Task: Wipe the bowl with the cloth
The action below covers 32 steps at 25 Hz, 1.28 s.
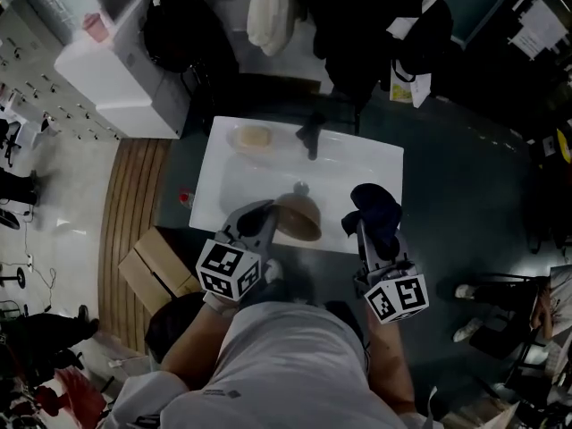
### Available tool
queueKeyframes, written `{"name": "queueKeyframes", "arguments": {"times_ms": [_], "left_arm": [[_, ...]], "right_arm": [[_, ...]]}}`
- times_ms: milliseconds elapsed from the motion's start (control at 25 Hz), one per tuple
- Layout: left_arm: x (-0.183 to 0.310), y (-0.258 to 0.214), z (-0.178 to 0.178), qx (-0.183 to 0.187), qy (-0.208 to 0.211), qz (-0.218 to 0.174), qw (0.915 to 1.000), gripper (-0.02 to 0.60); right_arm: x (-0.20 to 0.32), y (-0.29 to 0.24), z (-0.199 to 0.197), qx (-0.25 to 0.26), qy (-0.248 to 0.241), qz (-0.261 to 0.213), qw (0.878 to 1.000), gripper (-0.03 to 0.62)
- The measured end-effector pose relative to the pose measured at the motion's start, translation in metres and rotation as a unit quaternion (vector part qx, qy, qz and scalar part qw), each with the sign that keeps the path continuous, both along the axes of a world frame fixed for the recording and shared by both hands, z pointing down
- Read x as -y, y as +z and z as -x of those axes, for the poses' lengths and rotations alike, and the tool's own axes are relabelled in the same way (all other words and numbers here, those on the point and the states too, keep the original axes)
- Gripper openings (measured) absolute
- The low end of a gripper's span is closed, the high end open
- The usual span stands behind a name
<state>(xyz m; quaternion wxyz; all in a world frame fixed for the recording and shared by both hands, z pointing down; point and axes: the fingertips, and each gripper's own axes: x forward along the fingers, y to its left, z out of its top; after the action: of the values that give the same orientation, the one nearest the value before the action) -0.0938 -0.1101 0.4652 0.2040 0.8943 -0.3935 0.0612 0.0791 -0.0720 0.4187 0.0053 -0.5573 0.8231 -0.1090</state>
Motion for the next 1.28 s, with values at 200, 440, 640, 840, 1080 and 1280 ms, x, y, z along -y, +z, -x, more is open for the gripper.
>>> {"name": "queueKeyframes", "arguments": {"times_ms": [200, 440, 640, 840, 1080, 1280], "left_arm": [[0.02, 0.003, 0.013, 0.002, 0.014, -0.002, 0.9999, 0.017], [0.027, 0.005, 0.012, 0.005, 0.028, 0.003, 0.9996, 0.017], [0.029, -0.001, 0.001, 0.01, 0.037, -0.002, 0.9992, 0.017], [0.031, -0.012, -0.023, 0.024, 0.062, -0.017, 0.9977, 0.016], [0.037, -0.028, -0.05, 0.043, 0.109, -0.043, 0.9922, 0.017], [0.044, -0.034, -0.056, 0.045, 0.087, -0.033, 0.9946, 0.017]], "right_arm": [[0.019, -0.007, 0.018, -0.033, -0.008, -0.013, 0.999, 0.084], [0.031, -0.015, 0.043, -0.152, -0.069, -0.039, 0.985, 0.084], [0.035, -0.018, 0.053, -0.255, -0.126, -0.048, 0.957, 0.084], [0.035, -0.024, 0.061, -0.354, -0.211, -0.069, 0.909, 0.084], [0.041, -0.026, 0.062, -0.472, -0.272, -0.1, 0.833, 0.084], [0.036, -0.021, 0.055, -0.524, -0.29, -0.107, 0.794, 0.084]]}}
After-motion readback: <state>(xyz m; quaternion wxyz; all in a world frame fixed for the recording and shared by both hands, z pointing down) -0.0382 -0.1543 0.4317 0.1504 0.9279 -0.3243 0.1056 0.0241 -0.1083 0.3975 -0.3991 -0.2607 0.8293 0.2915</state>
